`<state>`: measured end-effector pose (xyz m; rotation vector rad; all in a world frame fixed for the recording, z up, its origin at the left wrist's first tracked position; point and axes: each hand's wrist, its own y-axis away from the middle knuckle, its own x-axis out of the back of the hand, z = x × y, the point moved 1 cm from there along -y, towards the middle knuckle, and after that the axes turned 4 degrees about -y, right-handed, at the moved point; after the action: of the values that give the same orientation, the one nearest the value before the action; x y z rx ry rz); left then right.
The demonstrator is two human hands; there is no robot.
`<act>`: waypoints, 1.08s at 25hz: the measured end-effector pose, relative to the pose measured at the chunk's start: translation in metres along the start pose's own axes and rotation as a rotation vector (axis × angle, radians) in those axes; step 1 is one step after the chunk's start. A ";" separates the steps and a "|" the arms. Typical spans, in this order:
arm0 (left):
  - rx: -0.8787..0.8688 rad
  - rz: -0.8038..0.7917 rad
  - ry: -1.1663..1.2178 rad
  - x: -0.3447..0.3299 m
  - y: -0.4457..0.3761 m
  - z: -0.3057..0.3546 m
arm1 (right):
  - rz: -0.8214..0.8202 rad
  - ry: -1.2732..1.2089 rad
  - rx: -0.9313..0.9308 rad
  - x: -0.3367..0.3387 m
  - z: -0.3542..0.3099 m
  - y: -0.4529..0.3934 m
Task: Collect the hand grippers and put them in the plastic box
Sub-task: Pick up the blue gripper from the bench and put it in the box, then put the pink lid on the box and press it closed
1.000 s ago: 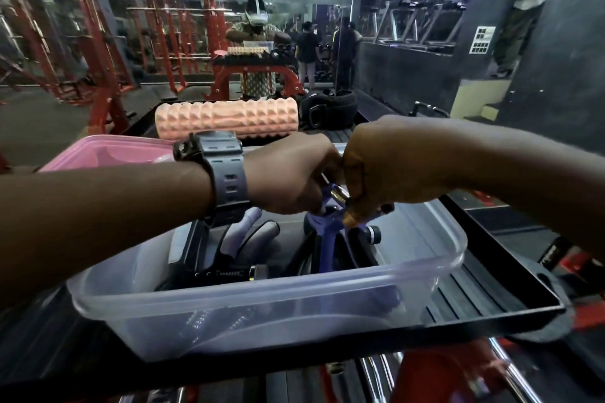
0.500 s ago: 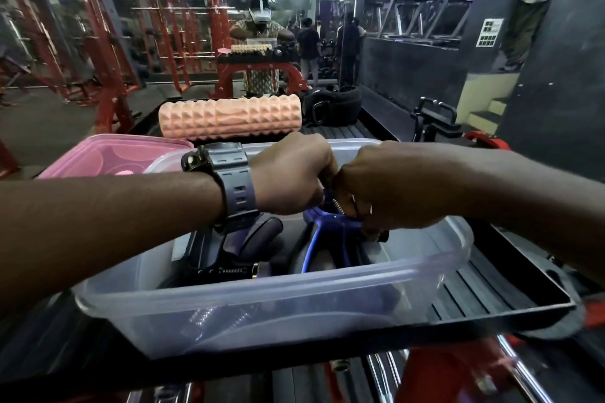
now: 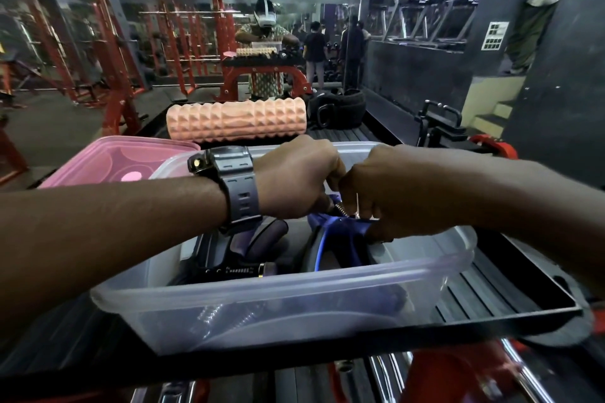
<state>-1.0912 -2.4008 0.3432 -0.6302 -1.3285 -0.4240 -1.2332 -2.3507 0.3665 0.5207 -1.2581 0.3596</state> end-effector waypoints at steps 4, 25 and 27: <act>0.010 0.159 0.044 0.021 0.001 -0.003 | 0.304 -0.209 -0.041 0.006 0.016 0.007; 0.464 0.147 -0.351 0.045 -0.011 -0.132 | 0.506 -0.268 -0.550 -0.002 0.089 -0.078; 0.512 0.137 -0.244 0.048 -0.014 -0.127 | 0.503 -0.230 -0.572 0.007 0.086 -0.077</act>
<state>-0.9941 -2.4902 0.3785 -0.3442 -1.5392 0.1138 -1.2594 -2.4626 0.3781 -0.2590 -1.6339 0.3419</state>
